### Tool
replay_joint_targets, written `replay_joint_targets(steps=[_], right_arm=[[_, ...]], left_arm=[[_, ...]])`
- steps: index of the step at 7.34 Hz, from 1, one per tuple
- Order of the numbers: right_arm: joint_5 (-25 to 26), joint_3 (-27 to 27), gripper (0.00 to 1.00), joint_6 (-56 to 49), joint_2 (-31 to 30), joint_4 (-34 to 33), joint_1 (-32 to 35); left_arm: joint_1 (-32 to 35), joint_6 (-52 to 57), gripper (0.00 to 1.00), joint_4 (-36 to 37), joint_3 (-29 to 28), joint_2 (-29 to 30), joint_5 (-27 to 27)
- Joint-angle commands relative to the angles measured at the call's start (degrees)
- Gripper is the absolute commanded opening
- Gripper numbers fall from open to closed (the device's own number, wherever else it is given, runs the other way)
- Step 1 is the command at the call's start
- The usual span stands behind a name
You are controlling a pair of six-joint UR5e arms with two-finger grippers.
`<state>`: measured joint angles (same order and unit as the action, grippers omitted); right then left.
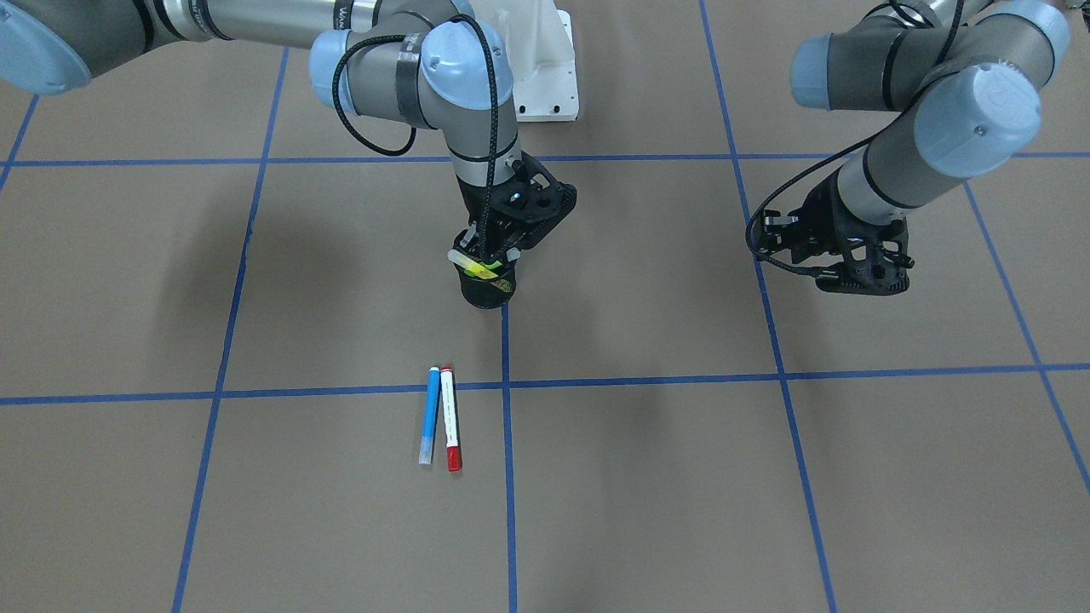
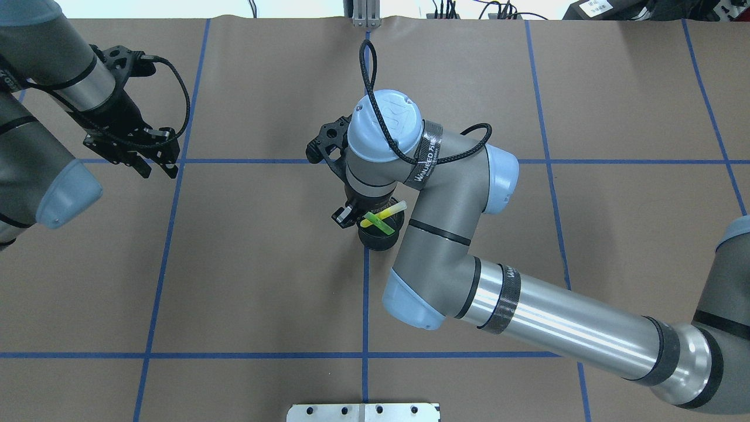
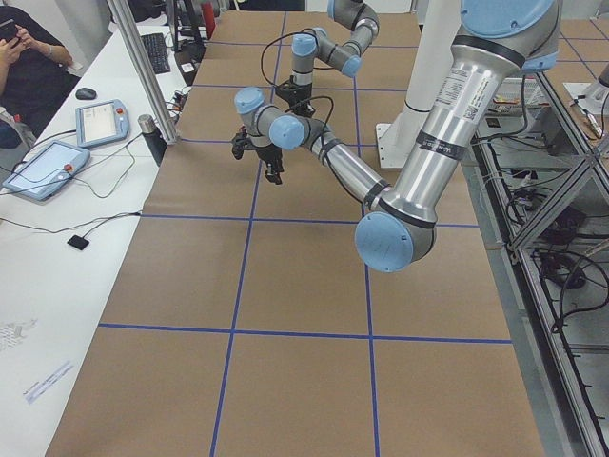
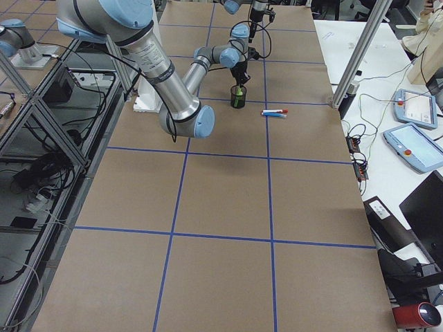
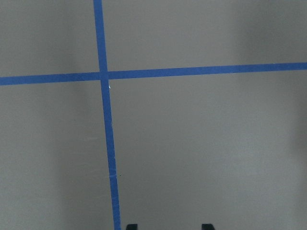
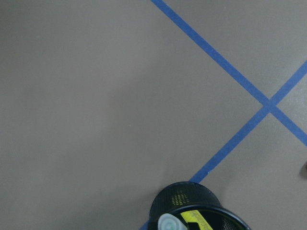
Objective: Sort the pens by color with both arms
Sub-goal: 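Lower the right gripper onto the green marker in the cup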
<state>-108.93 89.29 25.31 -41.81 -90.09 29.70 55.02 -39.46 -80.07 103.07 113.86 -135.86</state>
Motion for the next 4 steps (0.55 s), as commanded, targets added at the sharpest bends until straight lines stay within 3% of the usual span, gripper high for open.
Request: replay_joint_targets(steps=[1,3,4], right_arm=[[0.03,-0.17,0.28,0.0,-0.02,0.0,0.0],[0.03,-0.09,0.1,0.0,-0.02,0.0,0.0],[0.03,-0.08,0.07,0.0,0.06,0.0,0.09]], left_arm=[[0.0,0.0,0.55,0.0,-0.15,-0.04,-0.02],[-0.09,0.0,0.55,0.0,-0.59,0.14,0.07],[-0.09,0.0,0.55,0.0,-0.59,0.23,0.07]])
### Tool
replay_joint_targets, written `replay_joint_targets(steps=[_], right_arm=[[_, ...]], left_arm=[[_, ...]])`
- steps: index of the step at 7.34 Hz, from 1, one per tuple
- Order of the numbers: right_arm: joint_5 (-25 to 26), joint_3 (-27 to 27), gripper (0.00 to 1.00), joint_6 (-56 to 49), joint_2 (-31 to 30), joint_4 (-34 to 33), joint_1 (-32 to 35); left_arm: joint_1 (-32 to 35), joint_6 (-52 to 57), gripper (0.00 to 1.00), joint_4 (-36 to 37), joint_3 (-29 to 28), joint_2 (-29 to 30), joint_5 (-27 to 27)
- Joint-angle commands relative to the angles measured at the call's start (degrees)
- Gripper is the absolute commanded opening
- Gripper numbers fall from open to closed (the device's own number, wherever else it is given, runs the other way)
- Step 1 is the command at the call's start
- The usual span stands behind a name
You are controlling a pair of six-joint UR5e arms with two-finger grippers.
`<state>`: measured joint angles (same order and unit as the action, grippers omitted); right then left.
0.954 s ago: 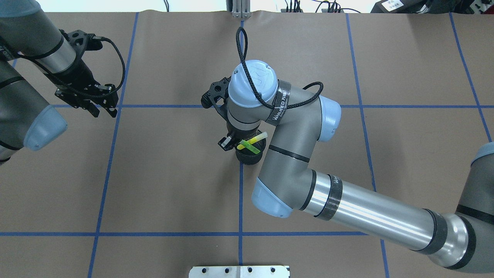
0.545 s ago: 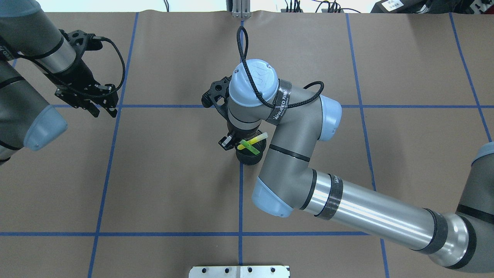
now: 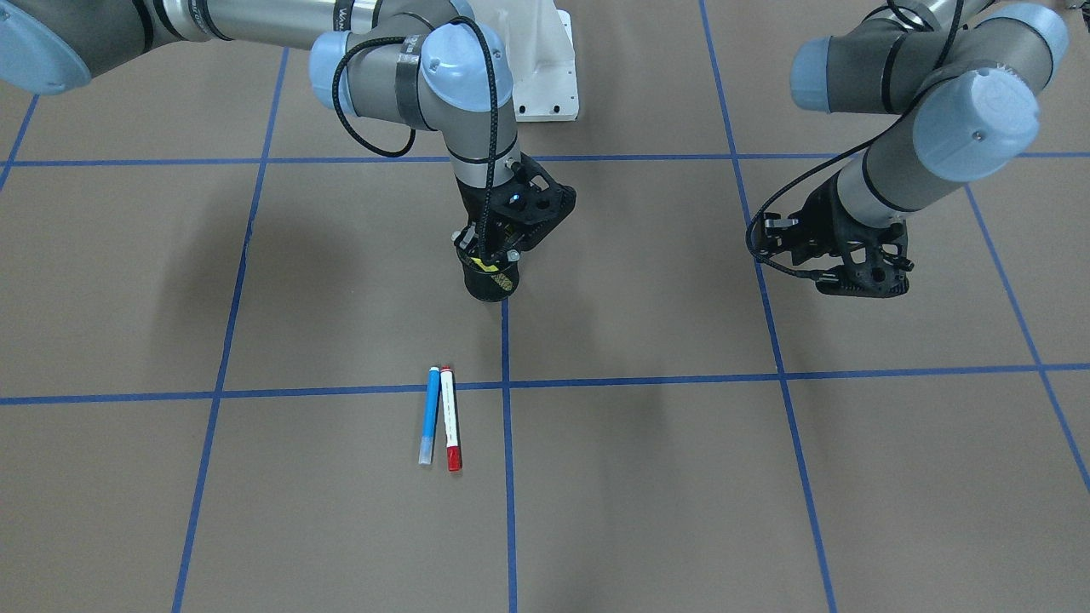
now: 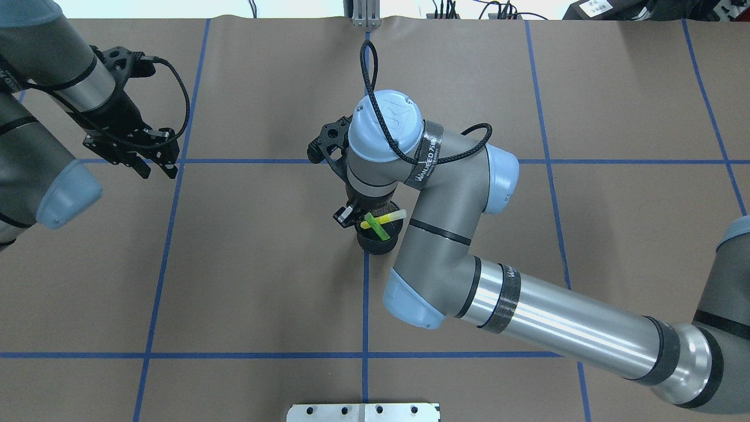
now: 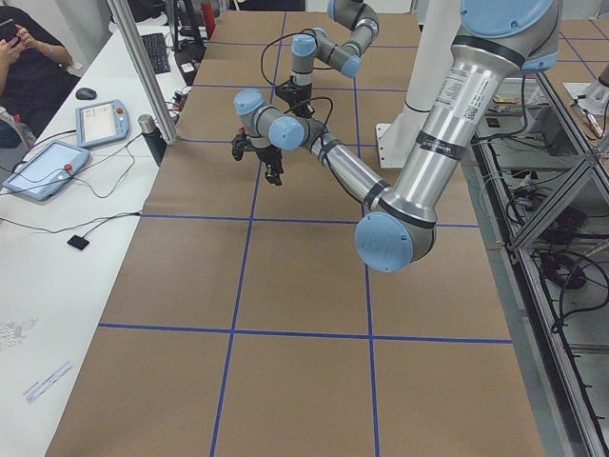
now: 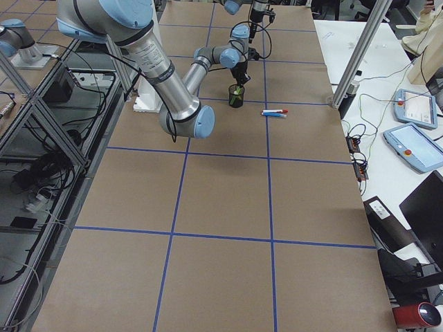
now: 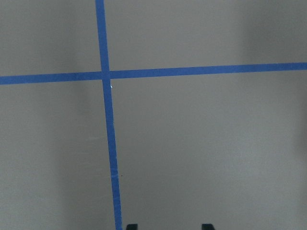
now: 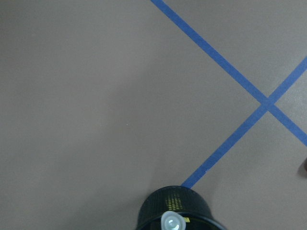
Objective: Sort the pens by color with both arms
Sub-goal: 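Lower the right gripper onto the green marker in the cup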
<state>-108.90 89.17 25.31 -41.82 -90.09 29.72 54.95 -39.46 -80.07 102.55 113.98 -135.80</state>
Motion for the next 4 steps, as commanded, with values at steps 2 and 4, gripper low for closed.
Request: replay_joint_targets(steps=[2,4], right_arm=[[-0.09,0.04,0.05,-0.7,0.07,0.0,0.68],[-0.7,0.3,0.03,-0.97,0.16,-0.26,1.82]], left_arm=[[-0.02,0.0,0.55,0.0,-0.16,0.1,0.01],[-0.02,0.0,0.55,0.0,-0.16,0.28,0.01]])
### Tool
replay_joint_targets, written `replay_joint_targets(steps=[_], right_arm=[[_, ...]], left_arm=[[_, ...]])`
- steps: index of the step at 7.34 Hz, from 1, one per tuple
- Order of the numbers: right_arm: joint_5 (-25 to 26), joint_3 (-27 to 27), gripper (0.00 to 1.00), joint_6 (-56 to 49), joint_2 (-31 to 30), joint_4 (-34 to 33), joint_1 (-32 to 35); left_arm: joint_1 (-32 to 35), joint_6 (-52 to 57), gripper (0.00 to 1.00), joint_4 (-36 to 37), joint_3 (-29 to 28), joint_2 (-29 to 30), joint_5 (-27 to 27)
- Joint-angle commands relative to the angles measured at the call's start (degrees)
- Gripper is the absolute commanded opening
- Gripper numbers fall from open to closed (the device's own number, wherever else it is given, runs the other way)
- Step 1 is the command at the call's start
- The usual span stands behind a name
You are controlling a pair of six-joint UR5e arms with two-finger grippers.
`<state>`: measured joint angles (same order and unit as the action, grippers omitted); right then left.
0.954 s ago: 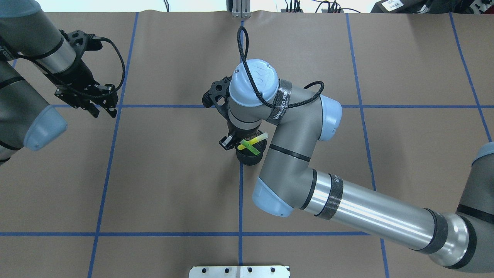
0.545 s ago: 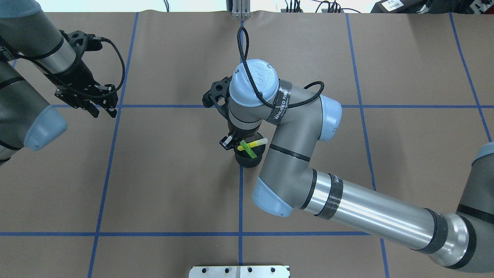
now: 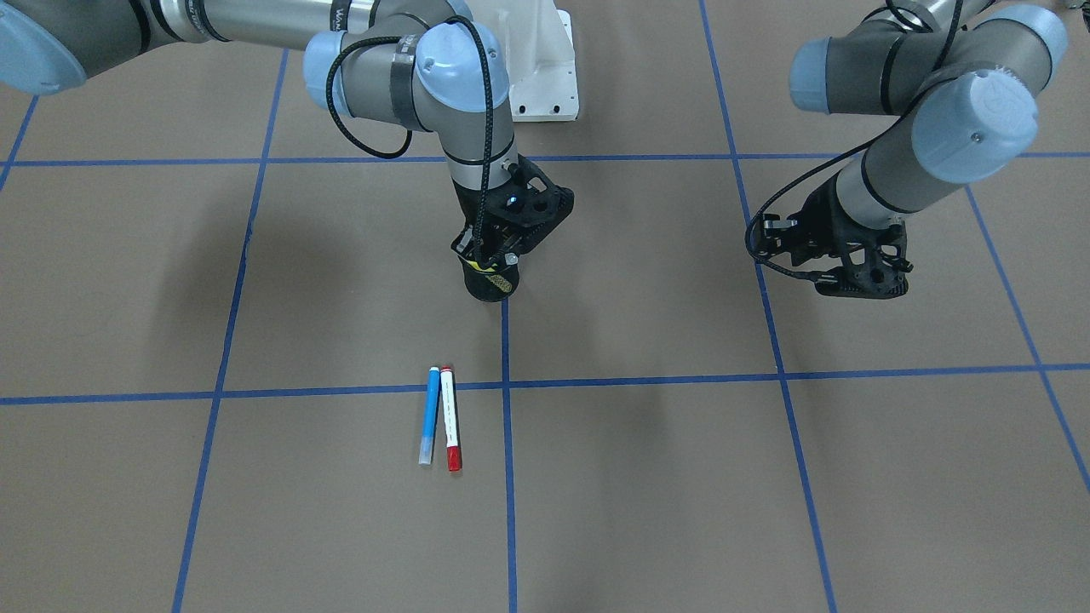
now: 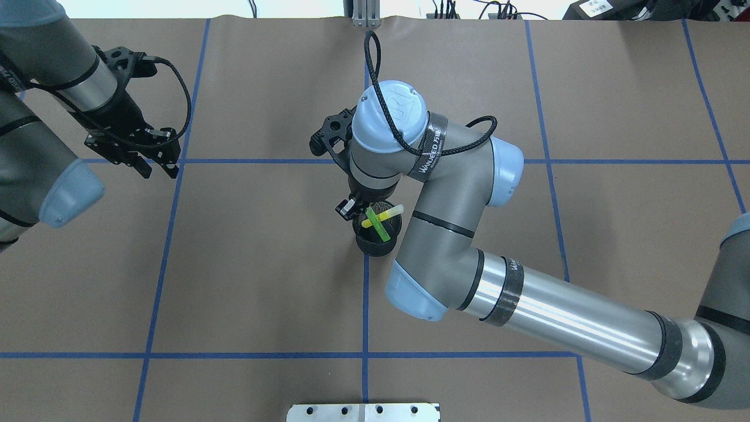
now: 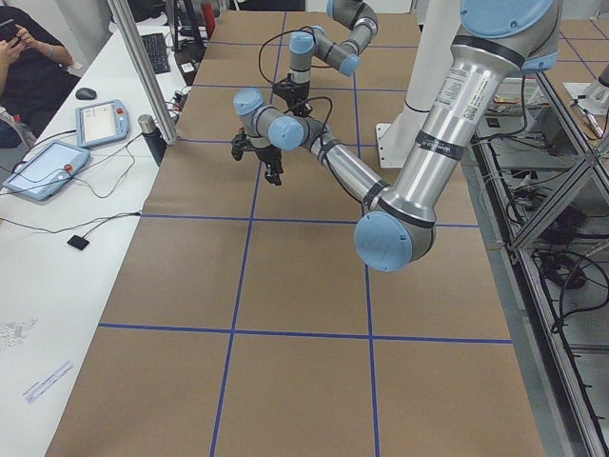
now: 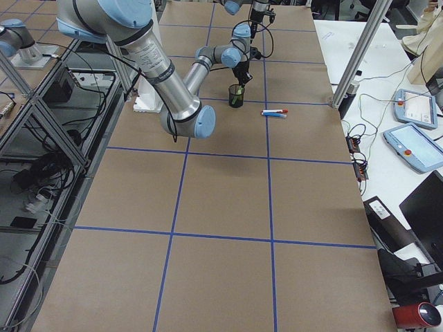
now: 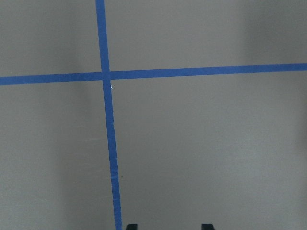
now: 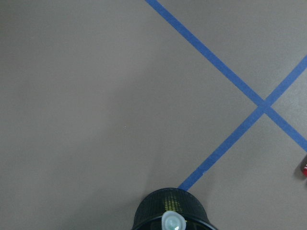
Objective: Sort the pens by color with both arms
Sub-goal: 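Lower the right gripper onto the green marker in the cup, then close the right gripper on the green marker and lift it out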
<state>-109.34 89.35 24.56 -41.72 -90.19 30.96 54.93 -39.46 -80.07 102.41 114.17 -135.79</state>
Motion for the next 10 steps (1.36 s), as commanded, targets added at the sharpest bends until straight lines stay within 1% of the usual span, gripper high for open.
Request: replay_joint_targets(steps=[1,2,5,7,10], right_arm=[[-0.34,1.08,0.03,-0.3,1.36,-3.38,1.12],[-1.3,1.88,0.03,-0.91,3.29,-6.81,1.73],[-3.15,4.86,0.03,-0.65,3.75,-10.17,2.79],[-4.91,5.84,0.0,0.31,3.75,-11.84,3.67],[-10.26,5.84,0.0,7.58,5.41,-11.85,7.09]], left_arm=[[-0.09,0.0,0.55,0.0,-0.02,0.18,0.0],[-0.09,-0.09,0.55,0.0,-0.02,0.18,0.0],[-0.18,-0.7,0.55,0.0,-0.02,0.35,0.0],[-0.18,-0.7,0.55,0.0,-0.02,0.35,0.09],[-0.18,-0.7,0.55,0.0,0.07,0.79,0.35]])
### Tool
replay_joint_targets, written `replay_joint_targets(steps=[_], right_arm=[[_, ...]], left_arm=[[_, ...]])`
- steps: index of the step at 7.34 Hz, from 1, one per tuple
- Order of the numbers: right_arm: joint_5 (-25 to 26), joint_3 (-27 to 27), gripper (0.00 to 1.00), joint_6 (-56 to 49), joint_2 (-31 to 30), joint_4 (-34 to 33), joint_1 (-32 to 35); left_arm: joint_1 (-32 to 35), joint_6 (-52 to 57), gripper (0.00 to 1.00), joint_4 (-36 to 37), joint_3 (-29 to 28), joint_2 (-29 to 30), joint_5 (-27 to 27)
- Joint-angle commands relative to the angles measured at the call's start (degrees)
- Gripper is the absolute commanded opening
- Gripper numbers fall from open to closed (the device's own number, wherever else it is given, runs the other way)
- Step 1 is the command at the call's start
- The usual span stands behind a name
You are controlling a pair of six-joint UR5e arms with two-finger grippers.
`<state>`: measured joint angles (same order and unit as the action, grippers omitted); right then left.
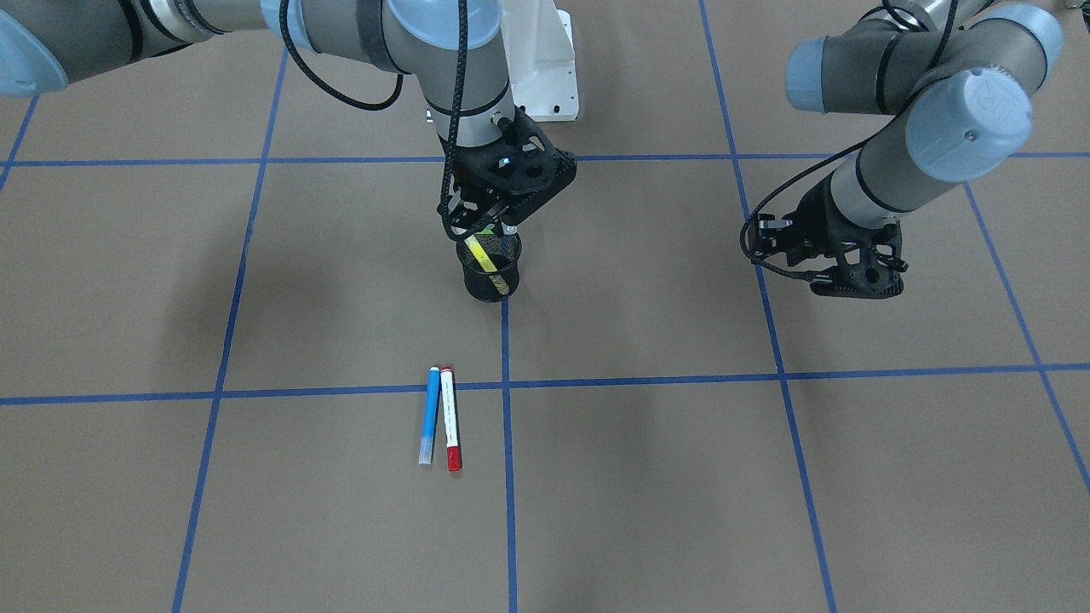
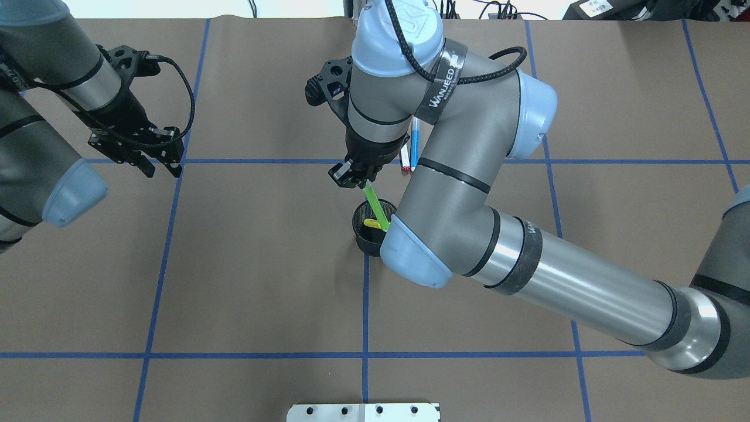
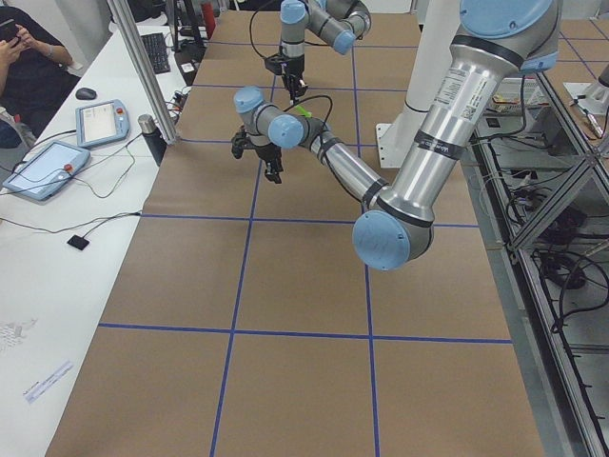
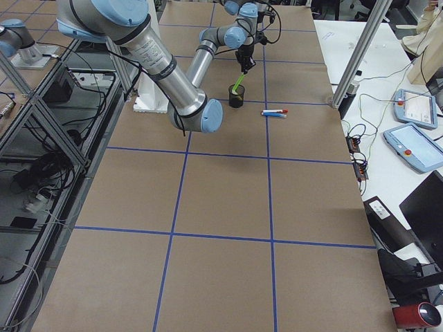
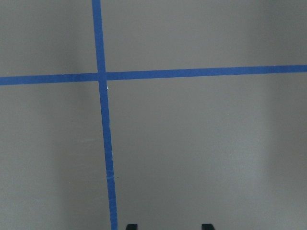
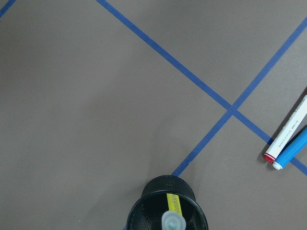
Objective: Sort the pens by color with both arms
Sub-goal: 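Close the right gripper on the green marker and lift it out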
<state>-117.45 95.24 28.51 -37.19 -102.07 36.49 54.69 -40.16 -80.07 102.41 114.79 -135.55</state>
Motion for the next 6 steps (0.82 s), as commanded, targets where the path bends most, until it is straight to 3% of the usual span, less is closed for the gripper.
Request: replay_joint_targets(steps=[1,3,5,6], right_arm=[[-3.04,-0.32,0.0,7.05,1.41,0.29,3.22],[-4.71,-1.98,0.0,9.35,1.94,0.47,5.86],[-5.16,-10.11,0.0,14.01,6.93,1.34,7.27],[-5.25,-14.34,0.0,15.51,7.65,5.43,7.97]], left_arm=[[-0.03,0.0,0.55,0.0,-0.01,0.17,0.2],[-0.03,0.17,0.55,-0.09,-0.01,0.17,0.29],[-0.03,0.17,0.55,-0.09,0.07,0.17,0.29],[-0.03,0.17,0.55,-0.09,0.16,0.17,0.29]])
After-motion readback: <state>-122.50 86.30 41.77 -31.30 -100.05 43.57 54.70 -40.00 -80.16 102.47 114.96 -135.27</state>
